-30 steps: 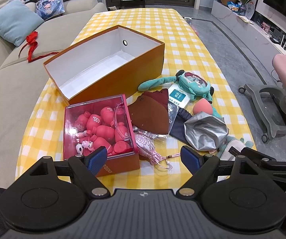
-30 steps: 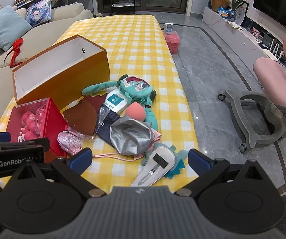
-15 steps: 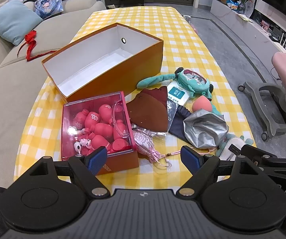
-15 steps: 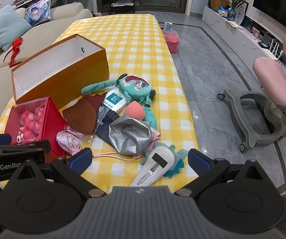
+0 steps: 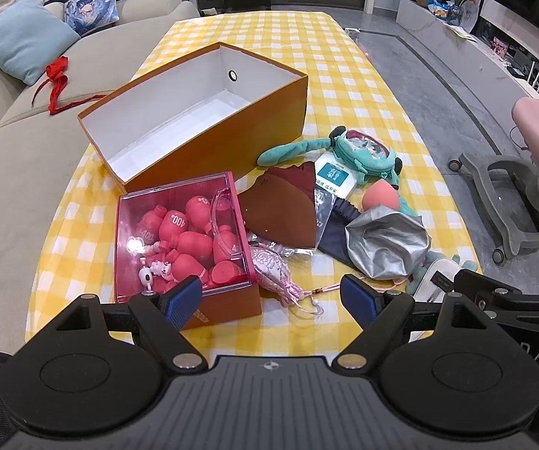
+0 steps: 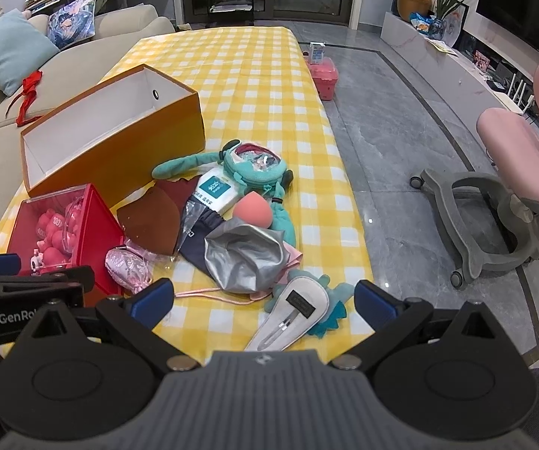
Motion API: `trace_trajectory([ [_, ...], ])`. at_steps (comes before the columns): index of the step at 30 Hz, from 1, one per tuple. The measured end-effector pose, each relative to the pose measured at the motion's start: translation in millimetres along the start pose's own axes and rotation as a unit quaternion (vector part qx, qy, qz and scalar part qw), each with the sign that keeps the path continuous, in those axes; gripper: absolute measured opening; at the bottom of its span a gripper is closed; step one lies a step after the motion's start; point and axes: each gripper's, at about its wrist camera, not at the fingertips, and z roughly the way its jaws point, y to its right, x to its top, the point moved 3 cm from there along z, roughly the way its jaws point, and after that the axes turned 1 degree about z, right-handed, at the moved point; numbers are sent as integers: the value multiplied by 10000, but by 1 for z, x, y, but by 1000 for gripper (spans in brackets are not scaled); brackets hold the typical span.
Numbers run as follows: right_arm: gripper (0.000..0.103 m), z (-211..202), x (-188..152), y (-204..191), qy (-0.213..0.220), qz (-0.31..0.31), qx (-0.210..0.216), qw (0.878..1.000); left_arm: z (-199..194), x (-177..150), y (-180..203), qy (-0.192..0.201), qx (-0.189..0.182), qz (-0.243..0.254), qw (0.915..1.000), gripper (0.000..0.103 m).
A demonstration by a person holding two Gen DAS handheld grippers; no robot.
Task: Organize soft objects
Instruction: 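Move both tools toward the pile of soft items on the table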
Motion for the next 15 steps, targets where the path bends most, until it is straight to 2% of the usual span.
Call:
trace_trajectory([
  [15,100,2,1,-2,17,-37,-20,10000,-2,1,-5,6,-17,-54,10000,98],
])
